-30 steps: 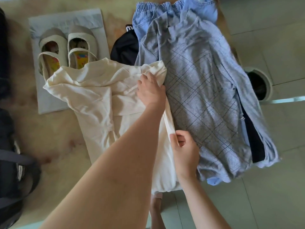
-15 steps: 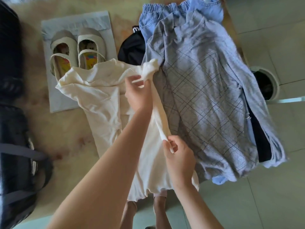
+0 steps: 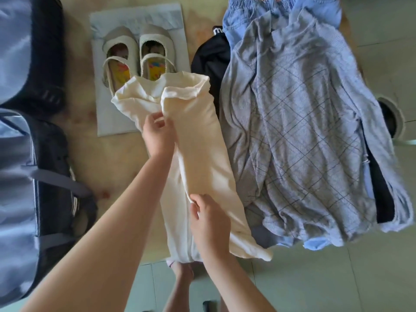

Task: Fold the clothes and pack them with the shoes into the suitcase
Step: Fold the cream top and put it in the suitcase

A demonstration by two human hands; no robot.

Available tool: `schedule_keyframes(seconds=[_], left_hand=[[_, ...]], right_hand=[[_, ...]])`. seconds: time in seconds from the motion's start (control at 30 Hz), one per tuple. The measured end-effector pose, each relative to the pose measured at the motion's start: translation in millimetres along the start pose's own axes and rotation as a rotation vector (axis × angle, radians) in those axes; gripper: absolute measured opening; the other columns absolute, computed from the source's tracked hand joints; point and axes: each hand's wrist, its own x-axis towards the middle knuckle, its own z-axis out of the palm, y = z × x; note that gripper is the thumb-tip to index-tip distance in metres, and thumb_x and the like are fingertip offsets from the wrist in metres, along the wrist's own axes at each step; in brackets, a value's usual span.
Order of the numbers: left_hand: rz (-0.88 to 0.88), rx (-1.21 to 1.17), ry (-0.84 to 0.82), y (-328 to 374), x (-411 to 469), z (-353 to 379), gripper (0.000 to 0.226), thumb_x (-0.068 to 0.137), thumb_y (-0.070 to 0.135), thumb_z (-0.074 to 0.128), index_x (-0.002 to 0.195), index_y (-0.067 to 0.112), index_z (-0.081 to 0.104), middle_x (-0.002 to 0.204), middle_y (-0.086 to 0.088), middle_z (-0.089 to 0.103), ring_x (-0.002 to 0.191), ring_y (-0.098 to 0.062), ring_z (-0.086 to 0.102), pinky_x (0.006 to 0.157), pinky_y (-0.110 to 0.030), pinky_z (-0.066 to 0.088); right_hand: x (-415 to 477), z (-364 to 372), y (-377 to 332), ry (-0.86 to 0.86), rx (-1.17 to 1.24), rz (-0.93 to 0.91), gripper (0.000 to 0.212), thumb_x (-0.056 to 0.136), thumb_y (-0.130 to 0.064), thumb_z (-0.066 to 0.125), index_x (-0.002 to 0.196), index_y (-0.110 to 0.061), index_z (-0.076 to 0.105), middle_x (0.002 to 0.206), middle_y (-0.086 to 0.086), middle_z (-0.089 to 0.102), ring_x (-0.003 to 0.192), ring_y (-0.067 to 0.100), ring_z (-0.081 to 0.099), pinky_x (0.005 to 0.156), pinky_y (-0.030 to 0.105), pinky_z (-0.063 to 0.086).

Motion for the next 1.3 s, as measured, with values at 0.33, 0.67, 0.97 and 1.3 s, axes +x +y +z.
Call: schedule_keyframes(seconds=[0.33, 0.67, 0.97, 1.3], left_hand=[[0.012, 0.07, -0.062, -26.5, -23.9, -30.5, 0.021, 0.089, 0.015, 0.059, 0.11, 0.015, 0.056, 0.093, 0.0, 0.064, 0.083, -0.02, 0.067, 0.079, -0.044, 0.057], [-0.11, 0.204, -0.257, -80.1, -145.0, -58.8, 0.028, 0.081, 0.032, 0.073, 0.102, 0.02, 0.058, 0.087, 0.007, 0.066, 0.077, -0.008, 0.064, 0.073, -0.034, 0.055], [-0.247, 0.231, -0.309, -104.8, -189.0, -67.4, 0.037, 0.076, 0.032, 0.078, 0.105, 0.02, 0.056, 0.079, 0.011, 0.067, 0.075, -0.004, 0.063, 0.063, -0.018, 0.046], [-0.254, 0.166, -0.263, -139.1, -204.5, -86.9, 0.019, 0.085, 0.034, 0.069, 0.092, 0.038, 0.051, 0.091, 0.009, 0.068, 0.079, -0.009, 0.067, 0.084, -0.041, 0.051]], right_hand=[[-14.1, -18.1, 26.7, 0.008, 0.033, -0.018, 0.023, 0.073, -0.014, 0.079, 0.09, -0.022, 0.067, 0.09, -0.008, 0.064, 0.082, 0.015, 0.062, 0.064, 0.026, 0.052], [-72.5, -50.4, 89.4, -0.082, -0.163, 0.036, 0.034, 0.063, -0.028, 0.085, 0.091, -0.021, 0.067, 0.088, -0.007, 0.06, 0.084, 0.014, 0.05, 0.068, 0.027, 0.048], [-94.4, -53.2, 80.7, -0.088, -0.054, 0.201, 0.015, 0.082, -0.027, 0.073, 0.073, -0.022, 0.062, 0.061, -0.006, 0.057, 0.056, 0.017, 0.058, 0.048, 0.025, 0.038], [-119.0, -48.9, 74.8, -0.273, 0.059, 0.32, 0.018, 0.092, -0.035, 0.058, 0.102, -0.023, 0.066, 0.102, -0.011, 0.062, 0.088, 0.013, 0.062, 0.066, 0.024, 0.04]])
